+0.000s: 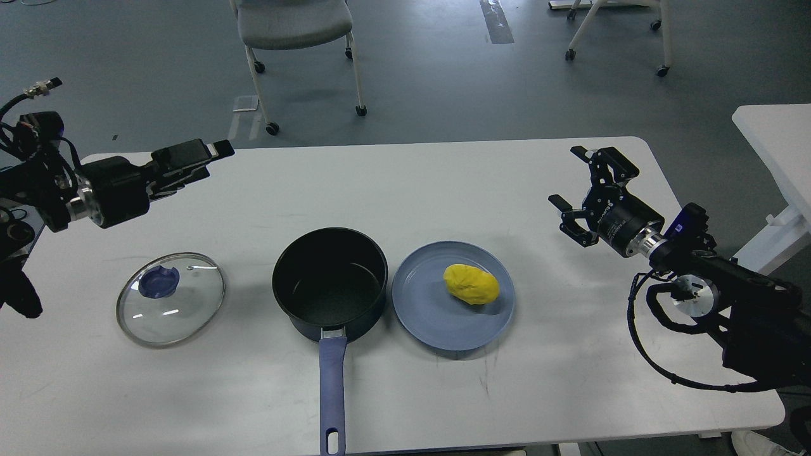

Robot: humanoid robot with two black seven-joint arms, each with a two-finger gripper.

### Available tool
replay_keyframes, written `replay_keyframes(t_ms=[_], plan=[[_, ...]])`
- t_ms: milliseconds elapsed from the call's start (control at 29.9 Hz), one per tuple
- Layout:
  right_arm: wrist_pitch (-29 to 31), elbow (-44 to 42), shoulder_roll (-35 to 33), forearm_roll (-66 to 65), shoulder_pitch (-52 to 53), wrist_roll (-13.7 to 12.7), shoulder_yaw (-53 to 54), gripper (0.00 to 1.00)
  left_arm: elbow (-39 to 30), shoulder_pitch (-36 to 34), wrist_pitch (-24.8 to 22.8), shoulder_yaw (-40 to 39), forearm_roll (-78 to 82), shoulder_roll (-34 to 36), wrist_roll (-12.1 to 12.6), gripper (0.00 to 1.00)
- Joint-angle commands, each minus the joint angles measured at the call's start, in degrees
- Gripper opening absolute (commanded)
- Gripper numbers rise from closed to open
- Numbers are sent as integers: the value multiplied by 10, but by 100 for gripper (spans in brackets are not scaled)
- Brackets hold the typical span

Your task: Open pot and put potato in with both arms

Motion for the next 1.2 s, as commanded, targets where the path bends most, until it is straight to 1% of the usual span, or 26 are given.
replay_keyframes(t_ms=[0, 167, 234, 267, 301, 334, 368, 401, 468, 501, 568, 635, 702, 769, 835, 969, 1036, 1170], plan=[[0, -1, 2, -1, -6, 0, 0, 100, 10, 17, -3, 0, -141, -29, 0, 98], [0, -2, 0, -2, -8, 0, -2, 100, 40, 66, -7, -3, -261, -63, 0, 98], [0, -2, 0, -3, -8, 0, -9, 100, 63, 81, -8, -8, -287, -80, 0, 98], [0, -1, 0, -4, -7, 0, -20, 100, 81, 87, -16, -17, -301, -93, 0, 98], [0, -1, 0, -4, -7, 0, -20, 100, 81, 87, -16, -17, -302, -93, 0, 98], [0, 1, -2, -6, -4, 0, -34, 100, 99, 93, -36, -29, -312, -101, 0, 98], [0, 4, -5, -9, -1, 0, -50, 100, 120, 96, -68, -40, -318, -107, 0, 98], [0, 6, -9, -16, 2, 0, -61, 100, 132, 98, -85, -46, -320, -110, 0, 98], [0, 23, -30, -60, 26, 0, -89, 100, 152, 98, -90, -54, -320, -113, 0, 98], [0, 23, -30, -60, 26, 0, -89, 100, 152, 98, -90, -54, -320, -113, 0, 98], [0, 46, -58, -113, 56, 0, -105, 100, 152, 98, -90, -54, -320, -112, 0, 98], [0, 90, -90, -193, 113, 0, -137, 100, 152, 98, -90, -54, -320, -112, 0, 98], [0, 120, -114, -246, 164, 0, -169, 100, 152, 98, -90, -55, -320, -112, 0, 98], [0, 137, -127, -275, 201, 0, -192, 100, 152, 98, -90, -55, -320, -112, 0, 98], [0, 166, -135, -327, 278, 0, -249, 100, 151, 98, -90, -55, -320, -112, 0, 98], [0, 196, -128, -395, 365, 0, -327, 100, 149, 98, -90, -56, -320, -110, 0, 98], [0, 207, -98, -441, 407, 0, -371, 100, 147, 98, -90, -57, -321, -107, 0, 98], [0, 208, -46, -510, 443, 0, -429, 100, 144, 98, -90, -70, -325, -104, 0, 98]])
